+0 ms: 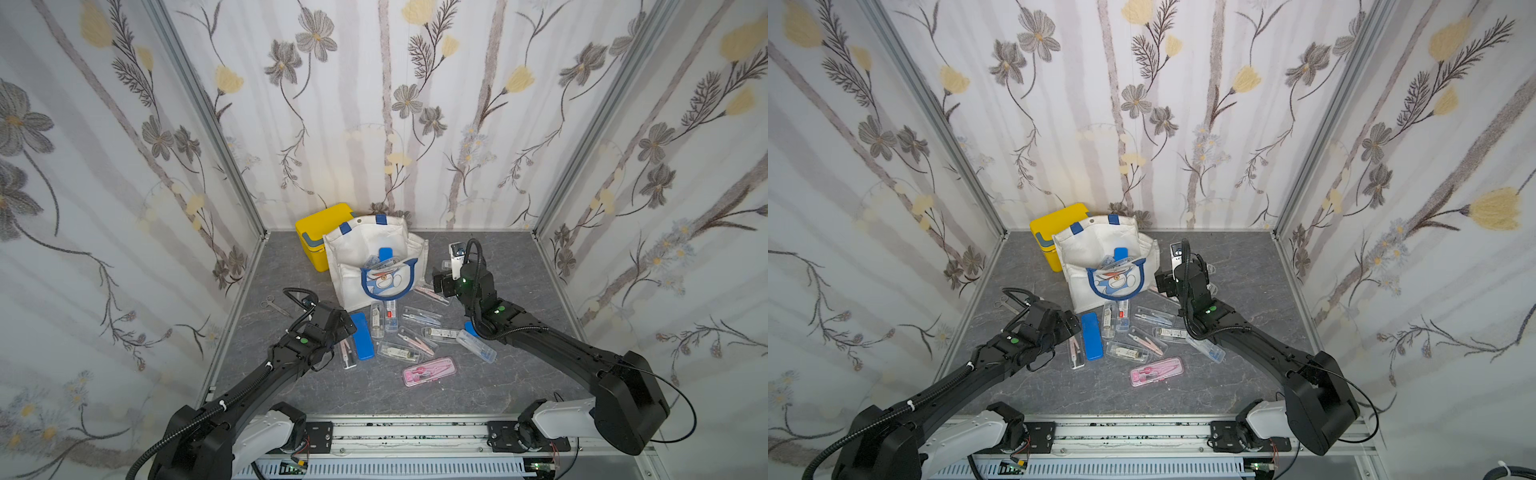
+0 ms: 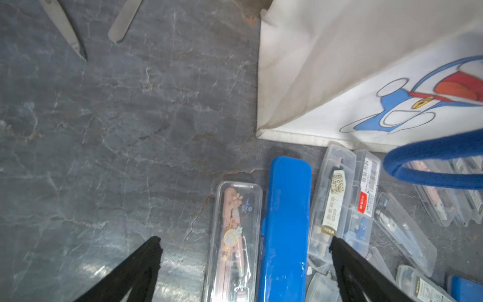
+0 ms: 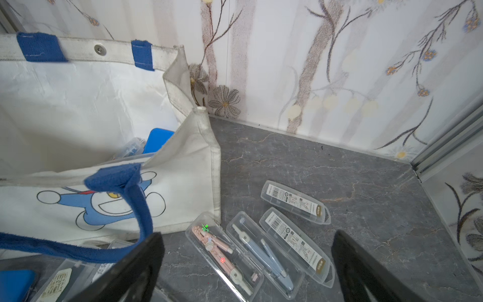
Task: Put the compass set into the canvas bag
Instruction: Pick up the compass set at the center of the board.
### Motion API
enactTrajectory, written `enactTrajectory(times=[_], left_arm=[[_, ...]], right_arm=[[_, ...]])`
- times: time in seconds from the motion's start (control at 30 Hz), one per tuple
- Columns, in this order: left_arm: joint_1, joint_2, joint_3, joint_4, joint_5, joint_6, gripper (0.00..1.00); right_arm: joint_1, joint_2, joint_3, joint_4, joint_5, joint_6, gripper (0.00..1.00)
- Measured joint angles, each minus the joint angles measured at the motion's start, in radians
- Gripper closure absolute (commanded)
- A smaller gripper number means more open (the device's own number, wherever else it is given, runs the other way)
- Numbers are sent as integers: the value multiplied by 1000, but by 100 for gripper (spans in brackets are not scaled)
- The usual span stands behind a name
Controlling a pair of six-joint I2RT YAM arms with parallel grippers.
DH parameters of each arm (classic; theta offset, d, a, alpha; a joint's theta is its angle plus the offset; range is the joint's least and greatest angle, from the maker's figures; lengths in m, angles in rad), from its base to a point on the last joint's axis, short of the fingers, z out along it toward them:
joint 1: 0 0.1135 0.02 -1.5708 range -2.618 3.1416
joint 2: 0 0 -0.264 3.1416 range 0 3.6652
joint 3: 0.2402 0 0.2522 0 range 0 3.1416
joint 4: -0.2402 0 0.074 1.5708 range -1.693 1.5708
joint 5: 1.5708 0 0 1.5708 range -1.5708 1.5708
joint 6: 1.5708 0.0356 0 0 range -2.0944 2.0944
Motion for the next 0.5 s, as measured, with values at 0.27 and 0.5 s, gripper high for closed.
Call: enactTrajectory(times=[0.27,0.5], left_arm=[[-26,-10,-56,-25,53,-68,2],[-44,64,-61,-40,59,-81,6]], right_arm=[[-24,15,-3,-8,-112,30,0],[-35,18,-3,-13,-121,31,0]])
